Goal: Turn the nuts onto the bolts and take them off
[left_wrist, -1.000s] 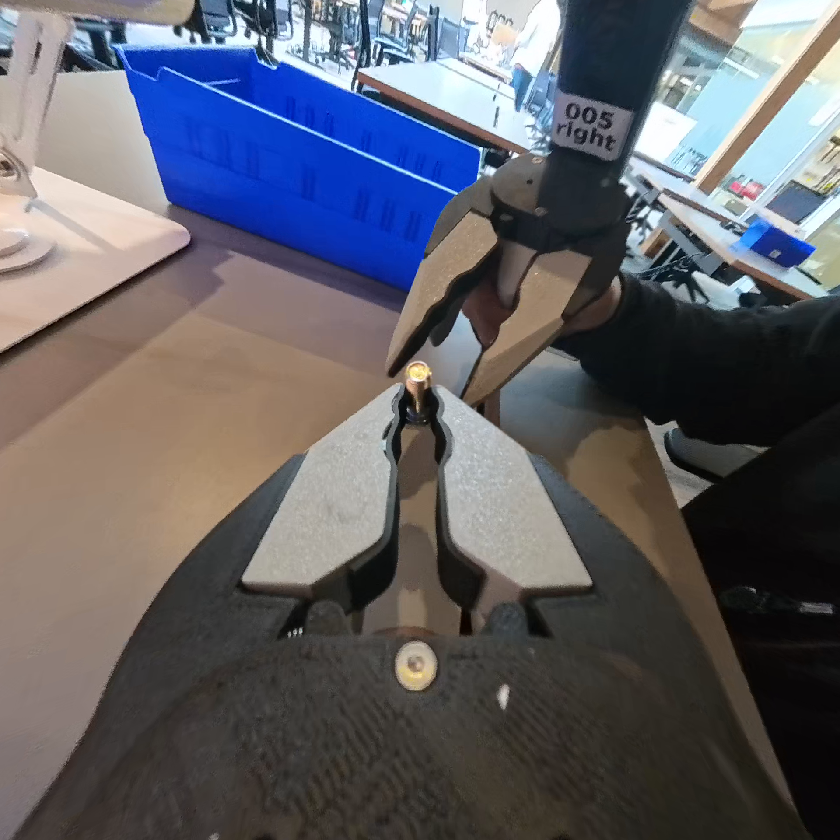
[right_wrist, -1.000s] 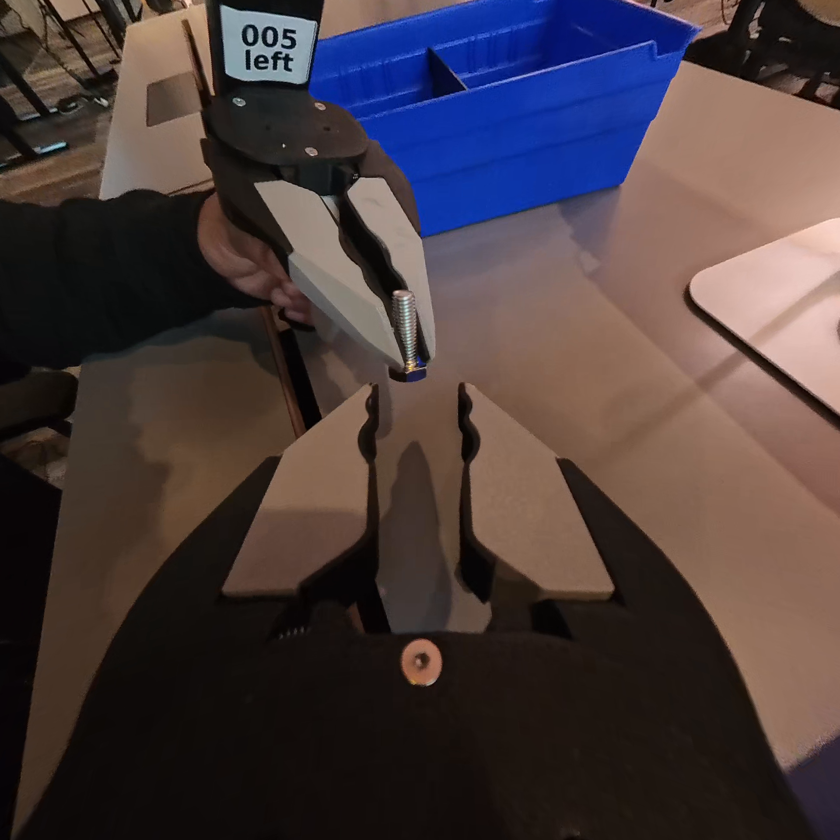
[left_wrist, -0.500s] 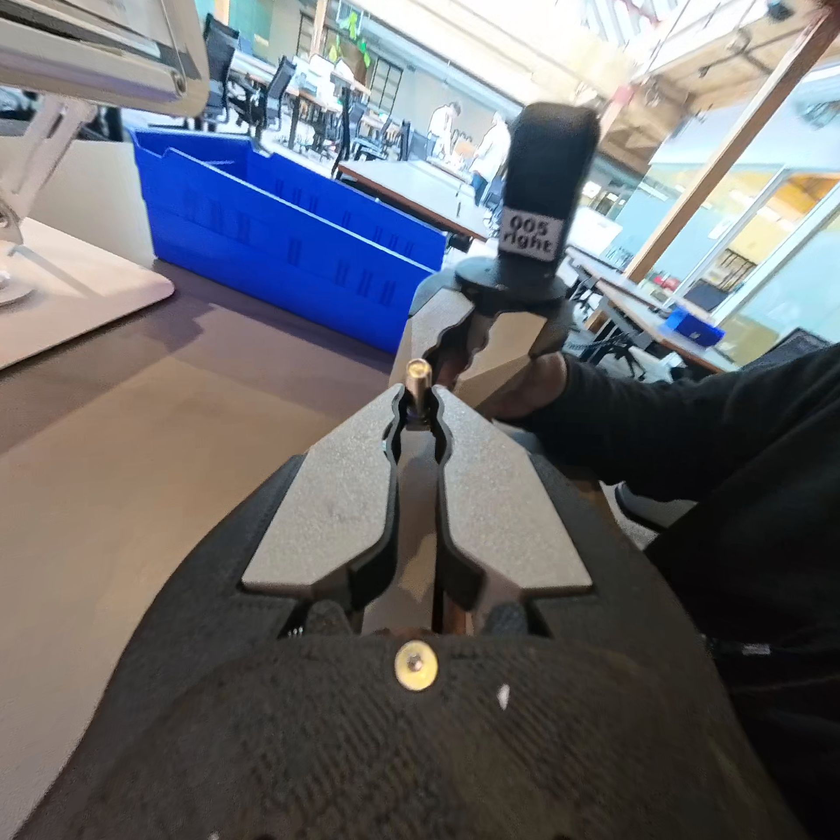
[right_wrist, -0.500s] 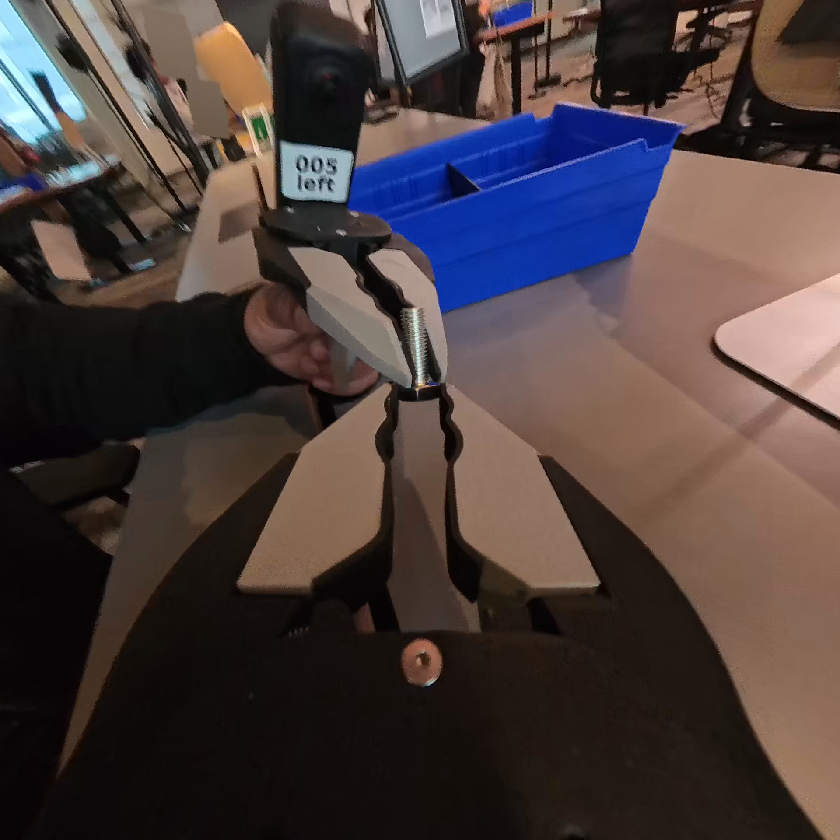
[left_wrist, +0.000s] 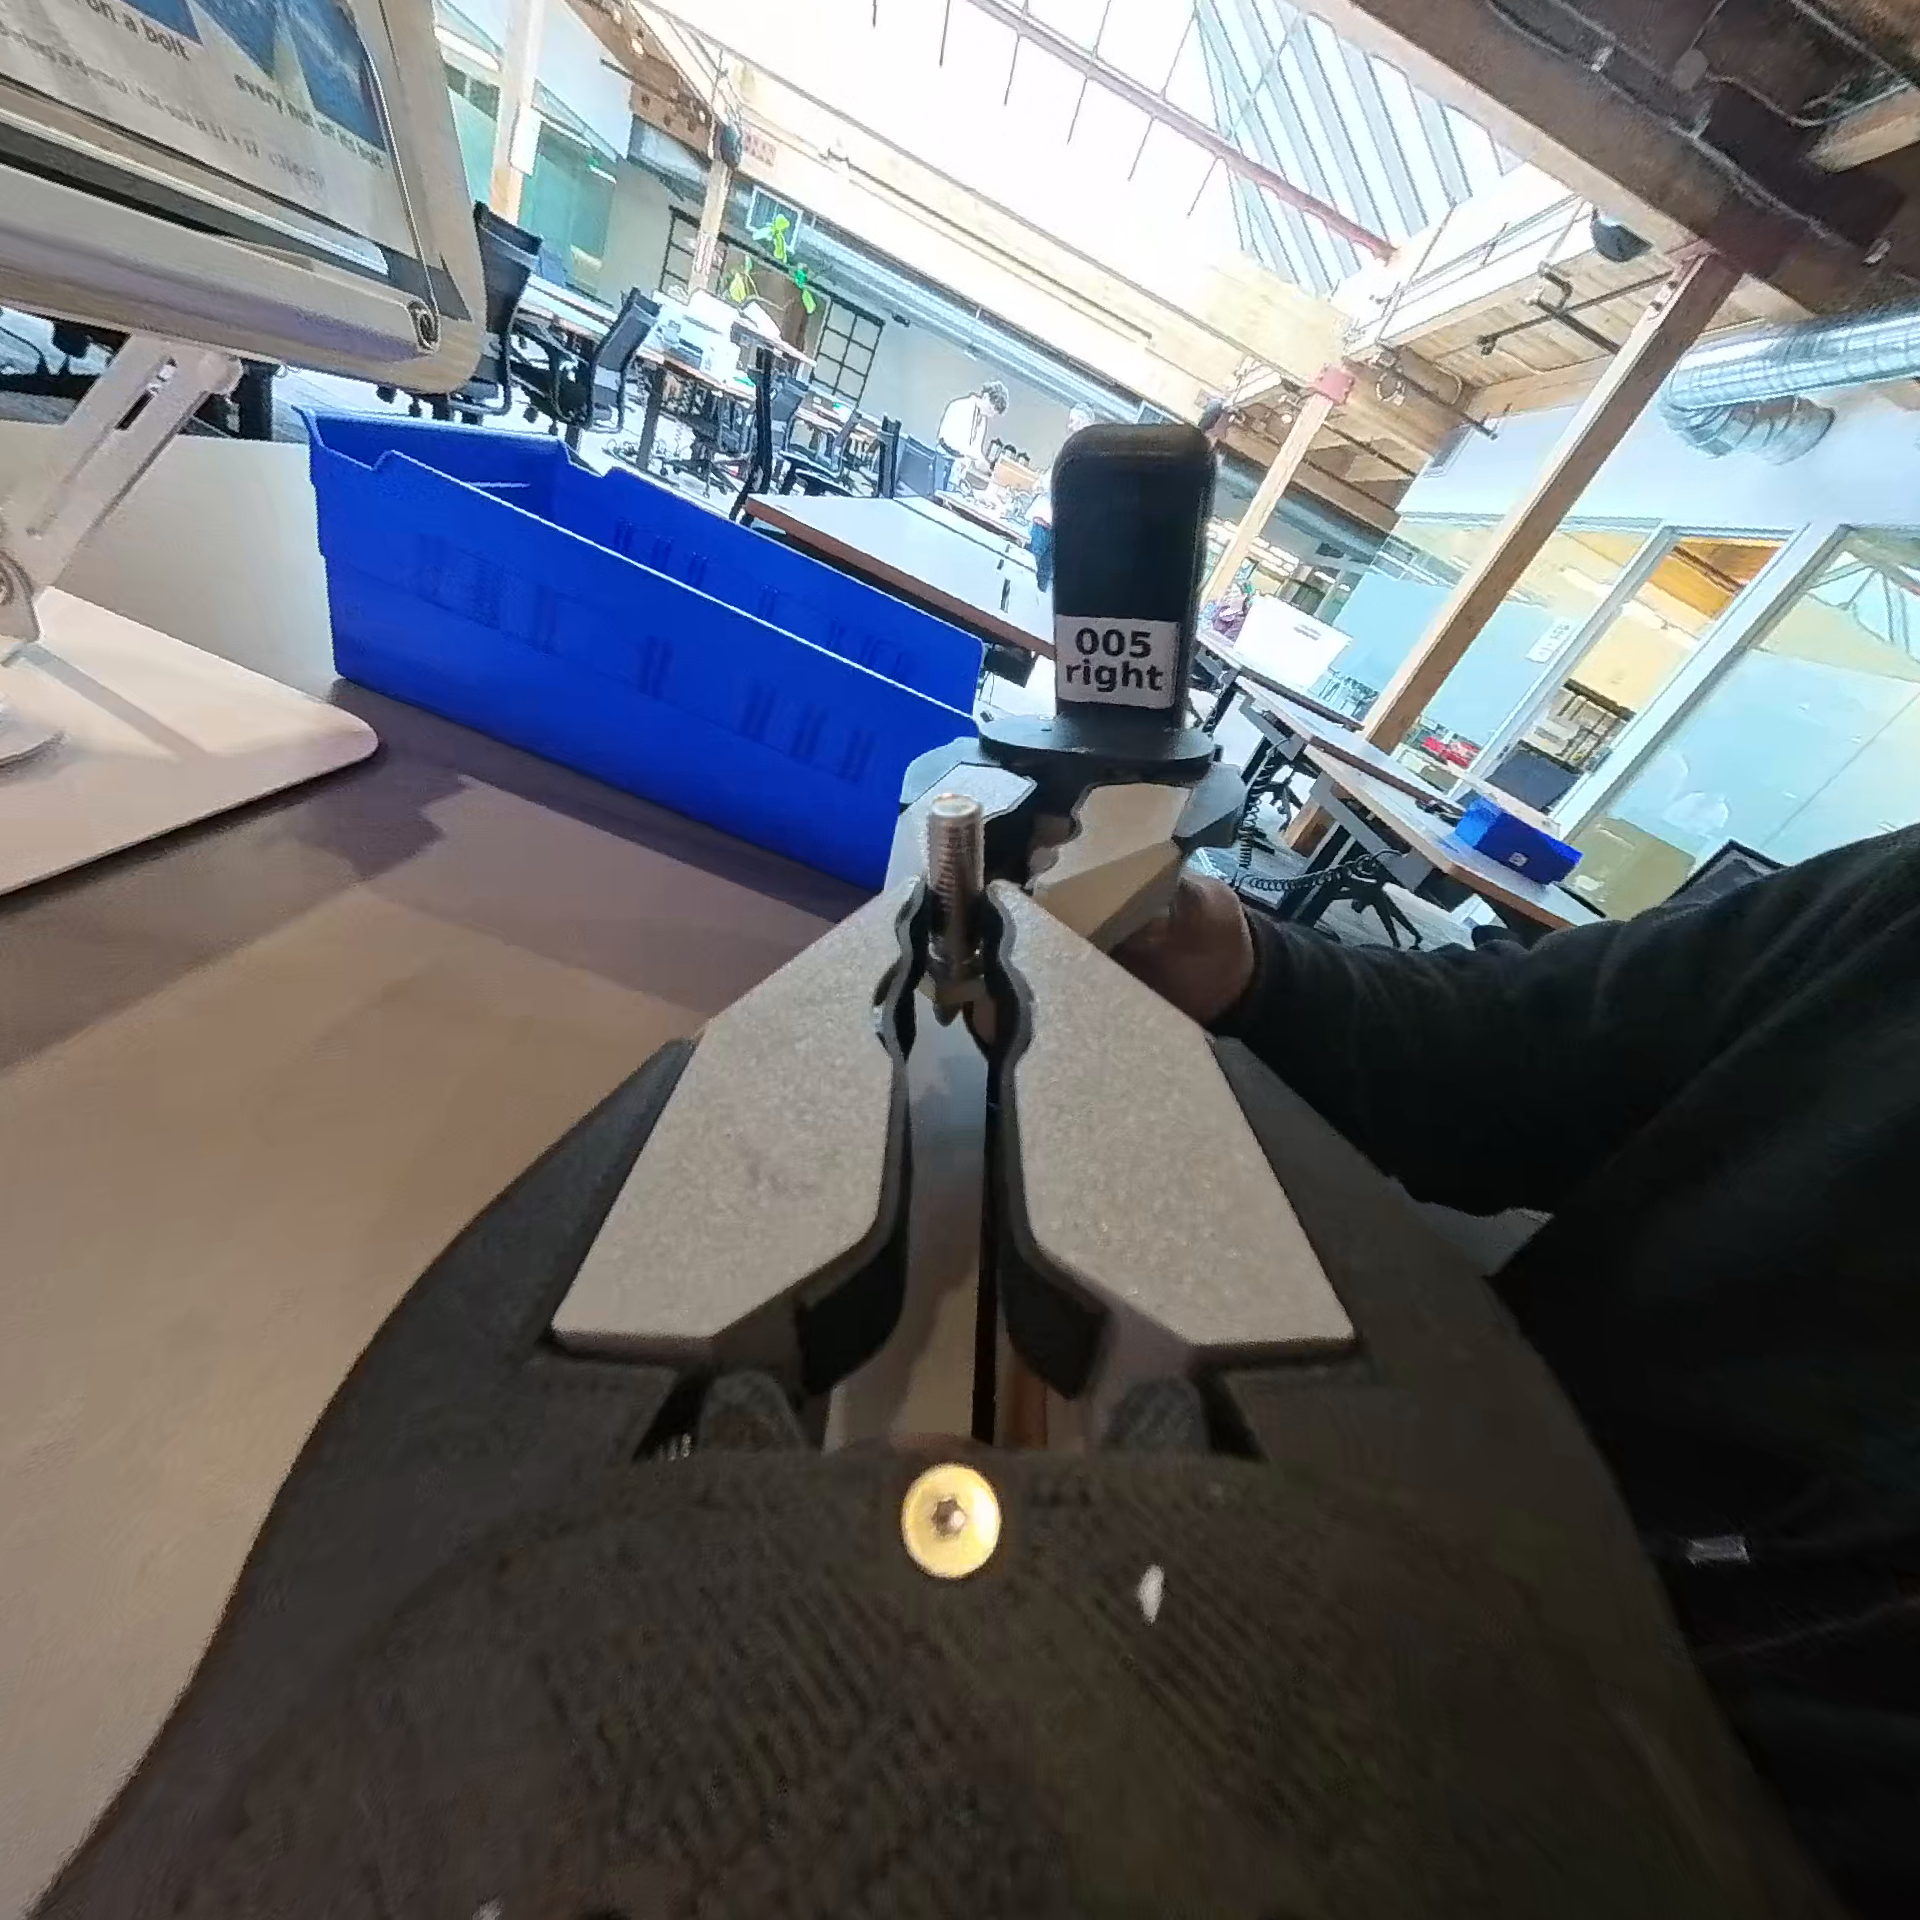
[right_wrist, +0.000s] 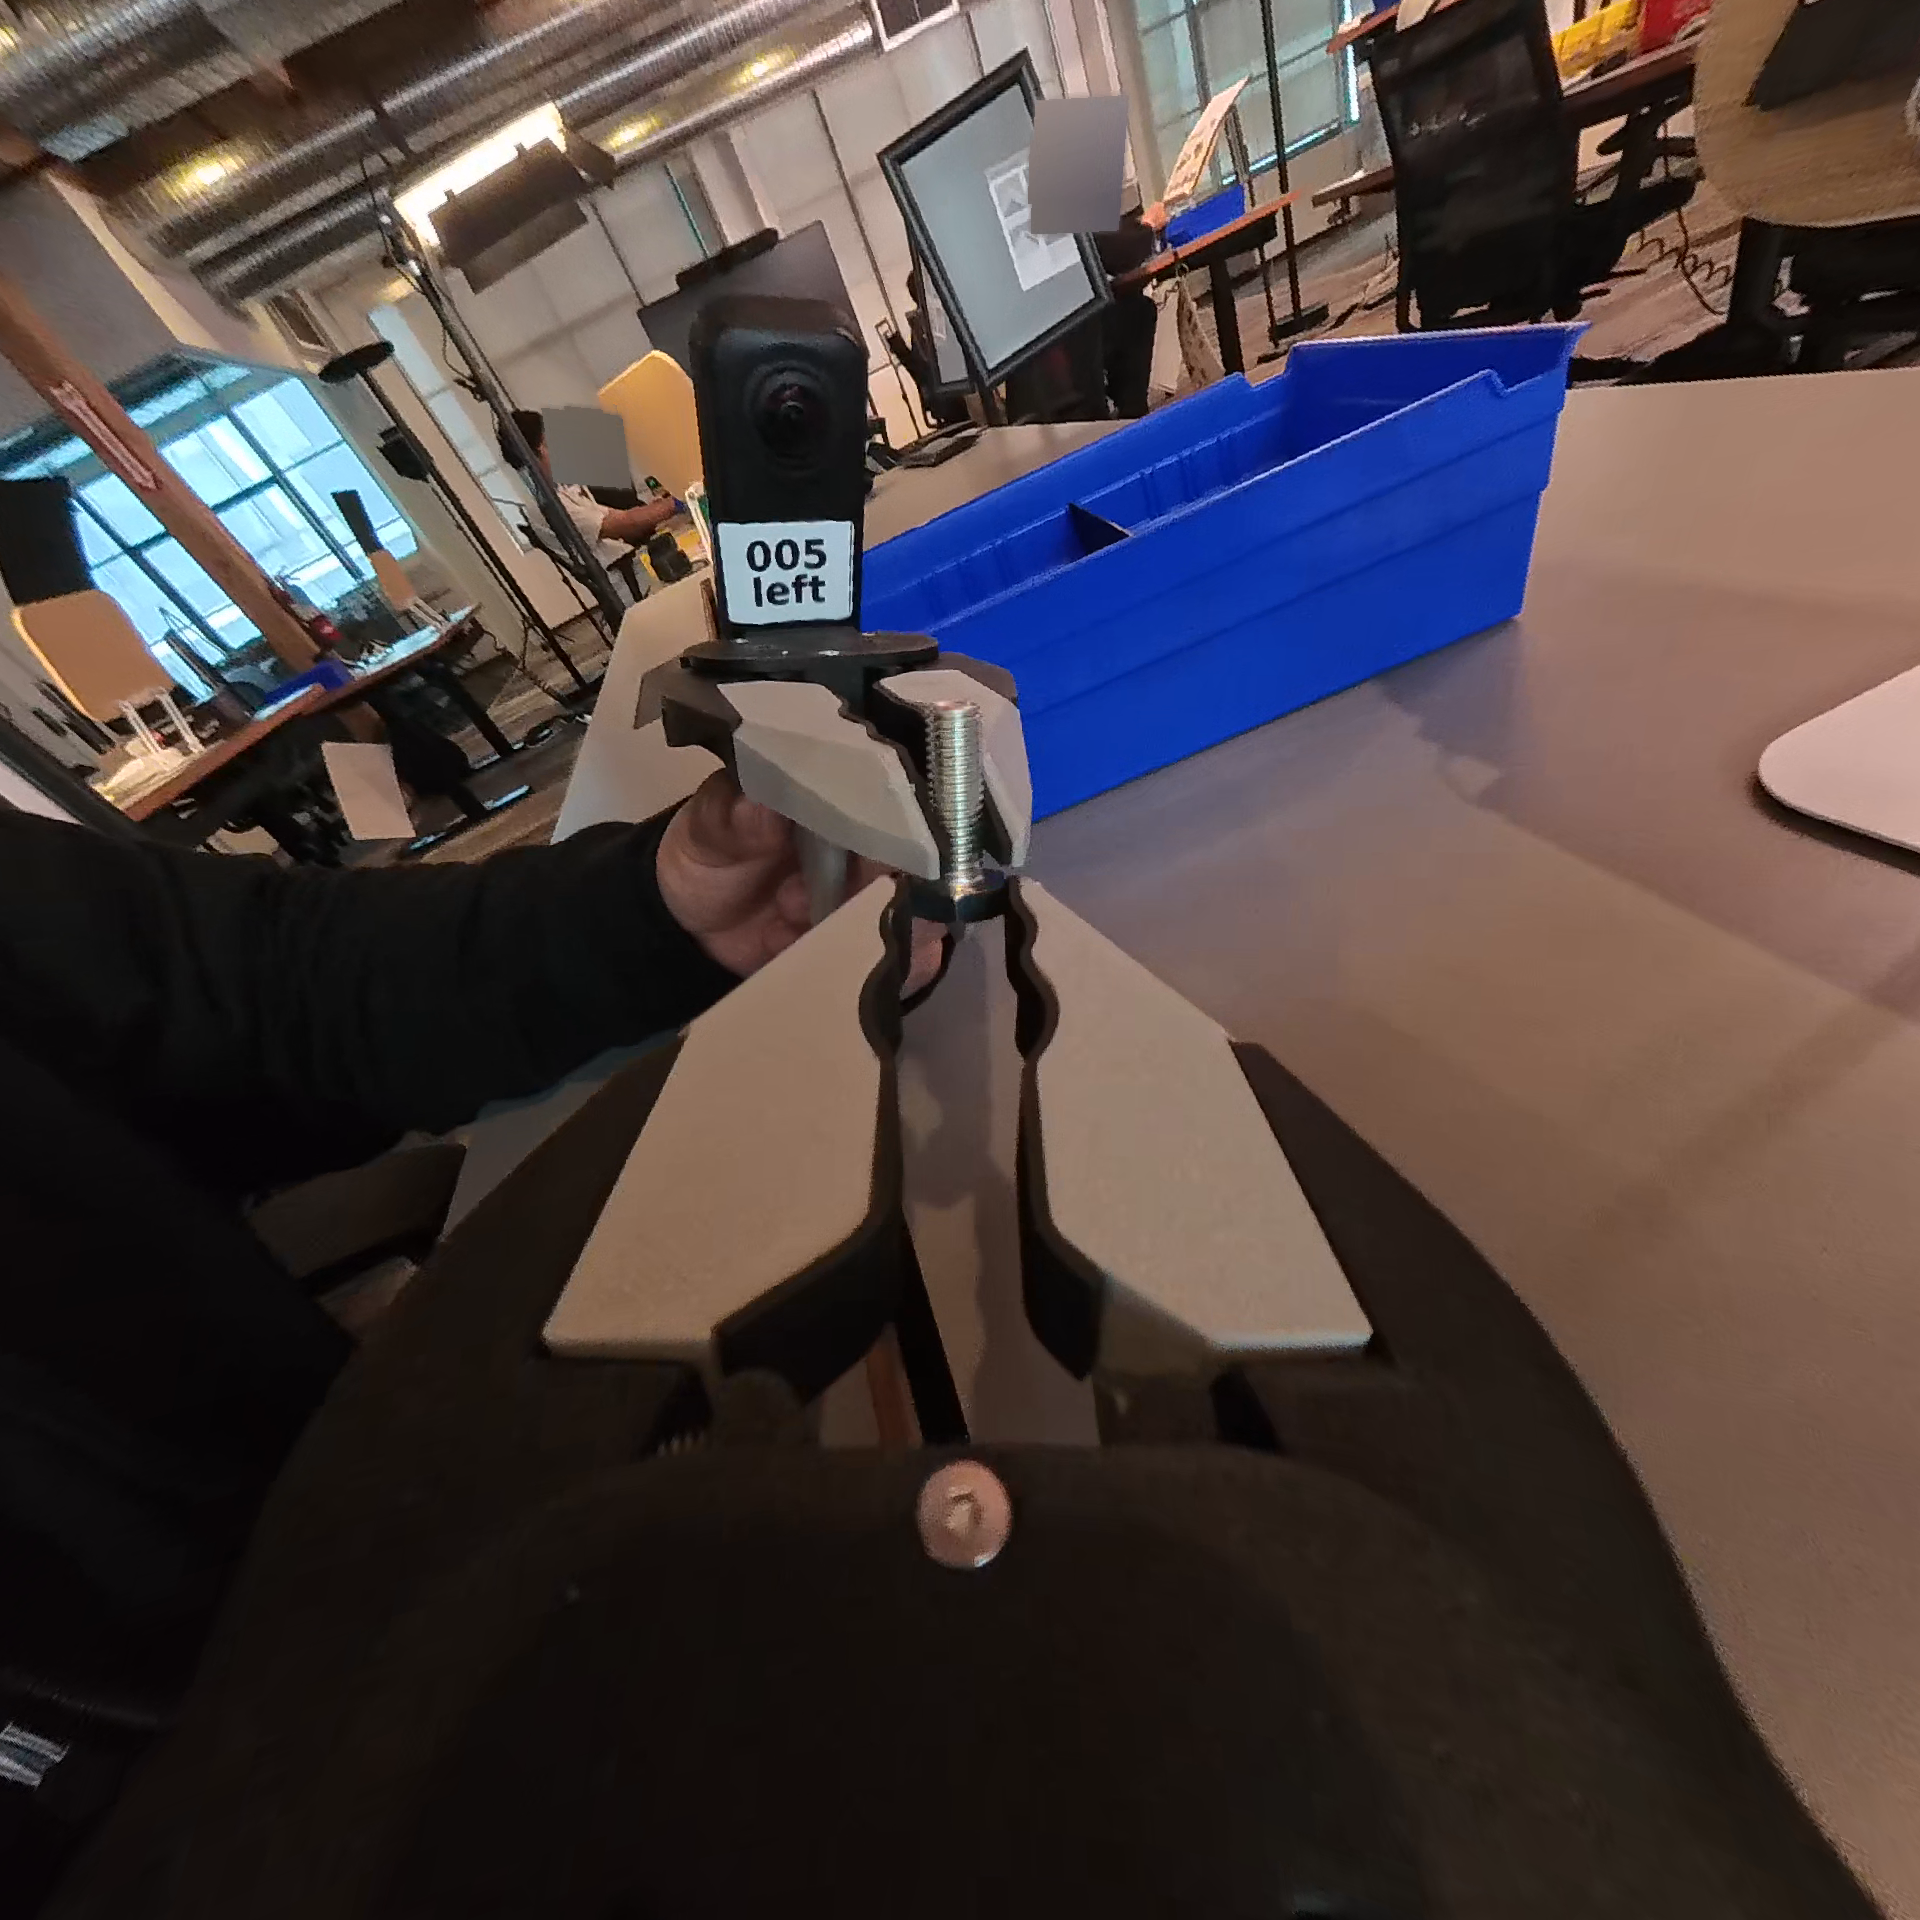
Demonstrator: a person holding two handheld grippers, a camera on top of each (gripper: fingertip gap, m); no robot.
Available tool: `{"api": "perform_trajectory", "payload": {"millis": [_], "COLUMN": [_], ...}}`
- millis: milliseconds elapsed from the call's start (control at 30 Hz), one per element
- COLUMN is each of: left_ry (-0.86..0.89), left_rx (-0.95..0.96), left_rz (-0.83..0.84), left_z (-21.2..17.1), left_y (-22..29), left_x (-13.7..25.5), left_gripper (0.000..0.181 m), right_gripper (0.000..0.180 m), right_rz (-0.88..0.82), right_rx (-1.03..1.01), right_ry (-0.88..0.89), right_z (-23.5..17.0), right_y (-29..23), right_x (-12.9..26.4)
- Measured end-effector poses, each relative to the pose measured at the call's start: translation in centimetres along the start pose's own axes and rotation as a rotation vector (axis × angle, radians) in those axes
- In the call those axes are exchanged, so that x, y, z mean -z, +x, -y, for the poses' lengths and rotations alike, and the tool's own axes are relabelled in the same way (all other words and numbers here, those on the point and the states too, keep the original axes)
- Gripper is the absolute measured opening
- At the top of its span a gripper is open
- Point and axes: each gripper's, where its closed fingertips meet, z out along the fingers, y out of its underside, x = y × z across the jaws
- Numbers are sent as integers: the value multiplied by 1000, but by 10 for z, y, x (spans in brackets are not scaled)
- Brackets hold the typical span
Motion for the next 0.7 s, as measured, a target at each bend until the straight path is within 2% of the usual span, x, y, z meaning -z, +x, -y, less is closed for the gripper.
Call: {"api": "perform_trajectory", "payload": {"millis": [700], "left_ry": [31], "left_rx": [34], "left_rz": [-20], "left_z": [1], "left_y": [2], "left_x": [-2], "left_gripper": [7], "right_gripper": [14], "right_rz": [33], "right_rx": [-40], "right_ry": [32], "right_z": [2], "right_y": [-2], "right_x": [-2]}}
